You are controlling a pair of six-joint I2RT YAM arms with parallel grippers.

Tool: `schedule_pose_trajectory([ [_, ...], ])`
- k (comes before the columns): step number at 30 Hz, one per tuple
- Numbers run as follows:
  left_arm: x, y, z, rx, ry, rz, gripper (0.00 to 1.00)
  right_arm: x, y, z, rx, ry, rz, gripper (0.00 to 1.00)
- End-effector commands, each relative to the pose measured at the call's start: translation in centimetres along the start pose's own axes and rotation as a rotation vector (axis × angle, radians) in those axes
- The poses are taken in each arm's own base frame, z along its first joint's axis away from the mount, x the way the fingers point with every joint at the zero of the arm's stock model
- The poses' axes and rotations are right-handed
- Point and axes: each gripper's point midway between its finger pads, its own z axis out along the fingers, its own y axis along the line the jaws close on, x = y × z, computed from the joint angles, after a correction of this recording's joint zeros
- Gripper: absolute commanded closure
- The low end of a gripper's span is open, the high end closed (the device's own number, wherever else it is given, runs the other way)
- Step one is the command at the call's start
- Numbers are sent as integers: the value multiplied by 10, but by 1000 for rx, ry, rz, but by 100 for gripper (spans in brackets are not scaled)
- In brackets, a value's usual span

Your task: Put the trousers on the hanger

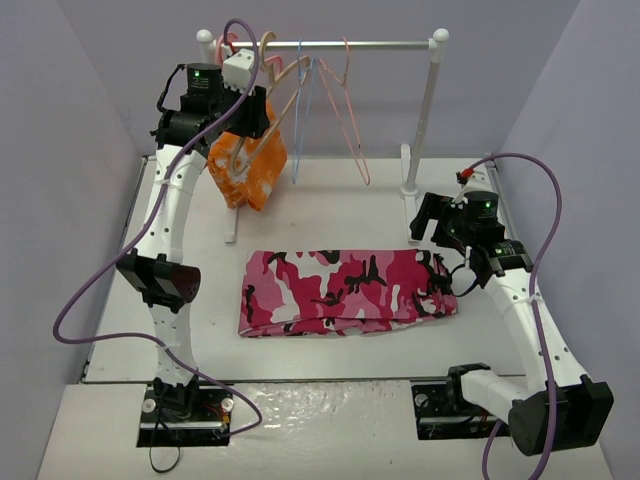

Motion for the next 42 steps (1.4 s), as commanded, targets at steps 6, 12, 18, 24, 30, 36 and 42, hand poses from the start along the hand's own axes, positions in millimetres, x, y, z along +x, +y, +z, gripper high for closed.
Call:
schedule_pose_trajectory([
  [6, -42, -9, -26, 10, -141, 43, 65, -7, 6, -1, -31, -44, -15, 8],
  [12, -40, -13, -24, 21, -137, 48, 72, -6, 6, 0, -35, -43, -13, 8],
  [18, -46, -15, -31, 11, -159, 53, 88, -5, 7, -1, -41, -46, -10, 8],
  [24, -65, -16, -48, -31, -225, 54, 100, -4, 8, -2, -47, -46, -11, 8],
  [30, -76, -10, -62, -89, -281, 42, 100, -4, 9, -3, -51, -49, -14, 8],
  [36, -82, -7, -79, -133, -305, 26, 100, -4, 11, -3, -63, -46, -16, 8],
  [42, -66, -6, -91, -157, -280, 4, 100, -1, 14, -2, -78, -33, -12, 8],
])
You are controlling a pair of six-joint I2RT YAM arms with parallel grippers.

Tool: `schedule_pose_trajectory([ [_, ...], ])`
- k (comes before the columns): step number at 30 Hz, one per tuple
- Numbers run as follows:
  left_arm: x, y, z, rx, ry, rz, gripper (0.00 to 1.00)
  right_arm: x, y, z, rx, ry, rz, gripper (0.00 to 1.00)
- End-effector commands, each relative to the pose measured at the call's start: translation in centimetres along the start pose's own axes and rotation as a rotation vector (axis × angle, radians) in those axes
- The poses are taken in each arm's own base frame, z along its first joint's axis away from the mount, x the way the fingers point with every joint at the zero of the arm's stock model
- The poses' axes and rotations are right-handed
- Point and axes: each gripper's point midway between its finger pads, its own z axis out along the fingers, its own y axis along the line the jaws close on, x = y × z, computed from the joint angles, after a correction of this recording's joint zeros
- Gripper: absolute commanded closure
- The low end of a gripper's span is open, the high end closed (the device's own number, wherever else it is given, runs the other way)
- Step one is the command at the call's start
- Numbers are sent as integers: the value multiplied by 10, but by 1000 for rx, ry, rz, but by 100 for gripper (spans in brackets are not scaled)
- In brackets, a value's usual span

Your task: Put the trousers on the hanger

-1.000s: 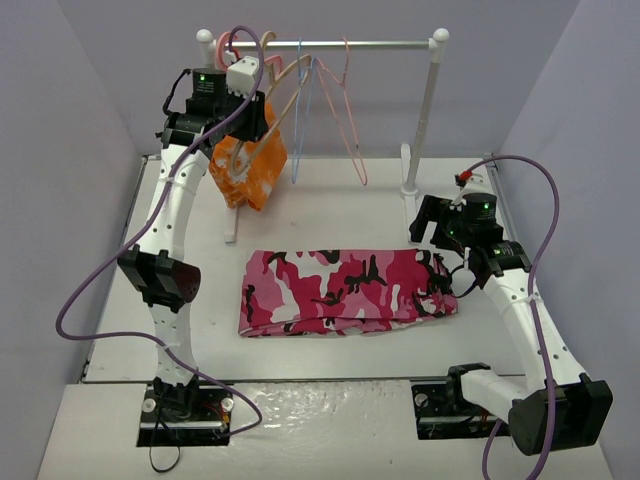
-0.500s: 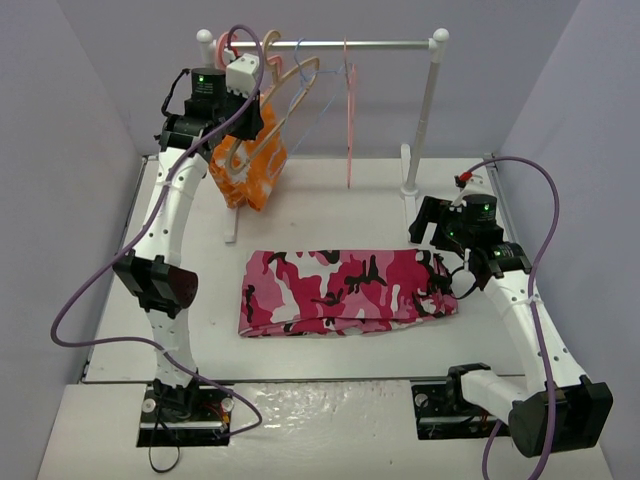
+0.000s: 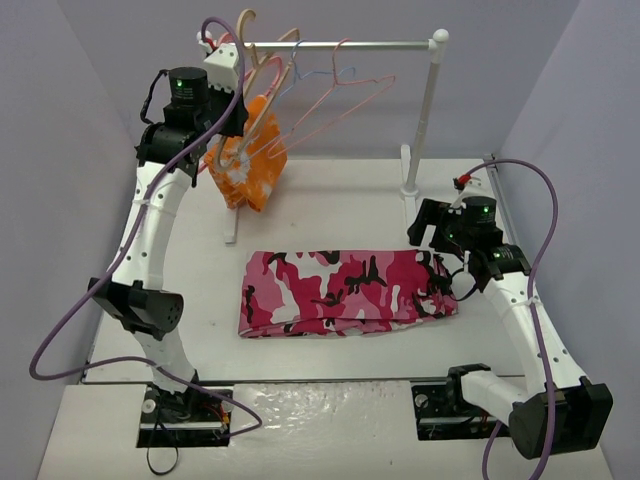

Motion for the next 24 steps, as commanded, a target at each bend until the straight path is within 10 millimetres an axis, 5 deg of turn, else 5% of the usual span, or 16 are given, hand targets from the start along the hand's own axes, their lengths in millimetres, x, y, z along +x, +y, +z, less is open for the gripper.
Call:
schedule_pose_trajectory([
  [1, -38, 0, -42, -38, -148, -13, 100, -15, 16, -3, -65, -54, -14, 8],
  [14, 9, 1, -110, -99, -83, -36, 100, 25, 54, 19, -99, 26, -50, 10],
  [18, 22, 0, -134, -115, -86, -67, 100, 49, 78, 31, -141, 73, -61, 18],
  [24, 44, -10, -175, -98, -73, -103, 100, 77, 119, 47, -184, 112, -102, 42],
])
